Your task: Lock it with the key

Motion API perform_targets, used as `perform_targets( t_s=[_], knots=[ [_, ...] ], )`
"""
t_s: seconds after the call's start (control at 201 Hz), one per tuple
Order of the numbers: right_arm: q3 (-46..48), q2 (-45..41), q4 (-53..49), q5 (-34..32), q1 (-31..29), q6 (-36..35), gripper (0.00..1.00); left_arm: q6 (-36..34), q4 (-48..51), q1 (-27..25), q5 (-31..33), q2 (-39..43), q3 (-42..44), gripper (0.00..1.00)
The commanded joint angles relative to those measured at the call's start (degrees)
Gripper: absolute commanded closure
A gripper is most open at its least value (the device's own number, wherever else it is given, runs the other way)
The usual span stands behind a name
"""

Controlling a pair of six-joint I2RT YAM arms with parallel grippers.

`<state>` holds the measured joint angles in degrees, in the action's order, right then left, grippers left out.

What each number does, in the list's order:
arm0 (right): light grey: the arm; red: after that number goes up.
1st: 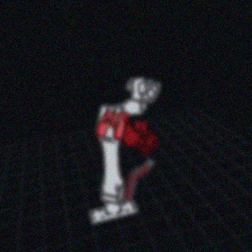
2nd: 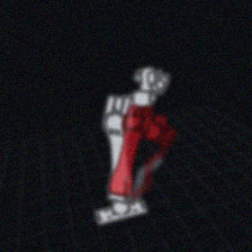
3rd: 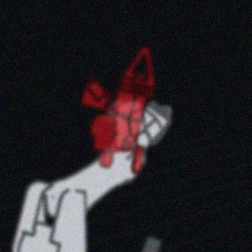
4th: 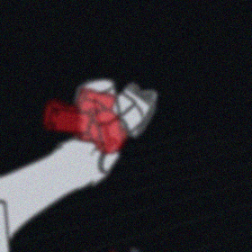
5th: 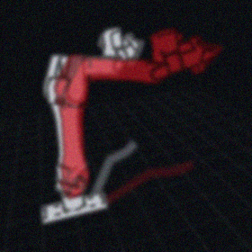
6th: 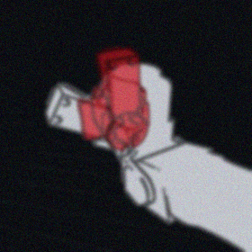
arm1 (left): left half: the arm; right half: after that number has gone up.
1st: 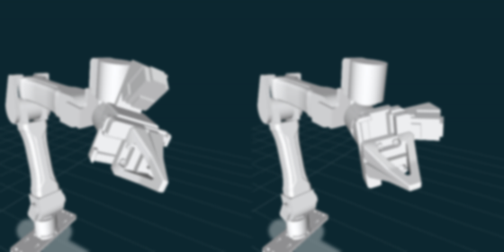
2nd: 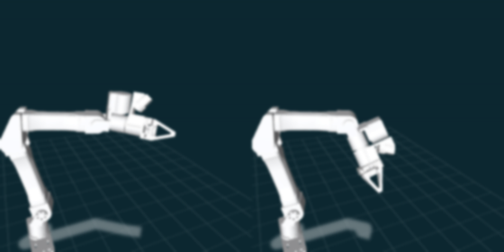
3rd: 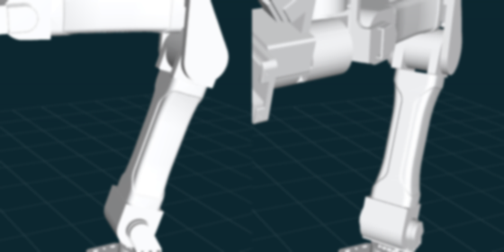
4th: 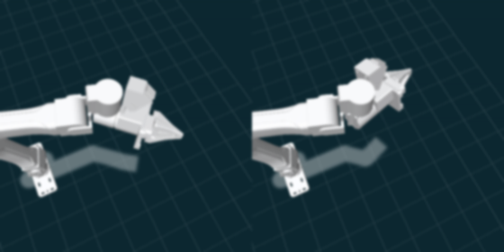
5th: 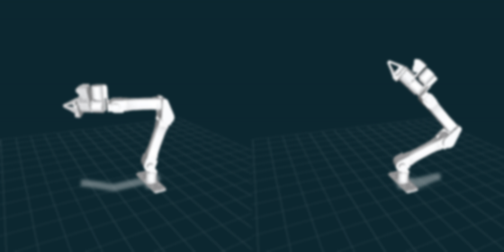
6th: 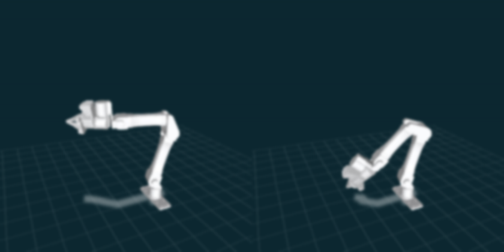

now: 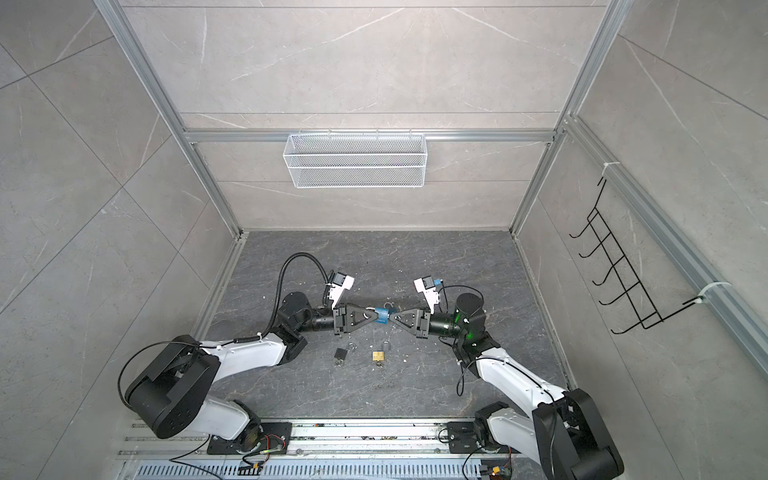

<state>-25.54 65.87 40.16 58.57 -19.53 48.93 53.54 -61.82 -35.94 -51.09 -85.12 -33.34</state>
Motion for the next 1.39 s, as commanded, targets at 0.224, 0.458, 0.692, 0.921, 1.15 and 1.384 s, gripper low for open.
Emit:
perform_targets(
  t_s=[0.224,0.458,0.692,0.921,1.15,1.384],
  knots=[
    [-5.07,1.48,-2.32,1.53,1.27,-1.60,1.00,-4.18,1.02,-0.42,-3.27,-0.24,-5.05,0.80],
    [-7.23,1.52,-7.76,2.91,1.35,-4.53,1.00,-6.31,5.26,-0.49,-4.49,0.39,-6.36,0.72],
    [-9.00,2.00,-13.80,5.26,1.32,-8.52,1.00,-7.22,6.70,-0.46,-4.62,0.48,-6.16,0.73],
    [-9.62,0.16,-19.84,5.56,1.32,-13.29,1.00,-8.36,8.73,-0.46,-4.60,1.19,-6.89,0.71],
    [-9.74,0.46,-20.39,4.34,1.34,-13.56,1.00,-7.37,7.62,-0.71,-5.76,0.48,-7.30,0.79],
    [-9.37,-0.39,-18.91,1.09,1.32,-12.66,1.00,-8.01,7.60,-1.78,-5.87,0.40,-6.71,0.87]
  ],
)
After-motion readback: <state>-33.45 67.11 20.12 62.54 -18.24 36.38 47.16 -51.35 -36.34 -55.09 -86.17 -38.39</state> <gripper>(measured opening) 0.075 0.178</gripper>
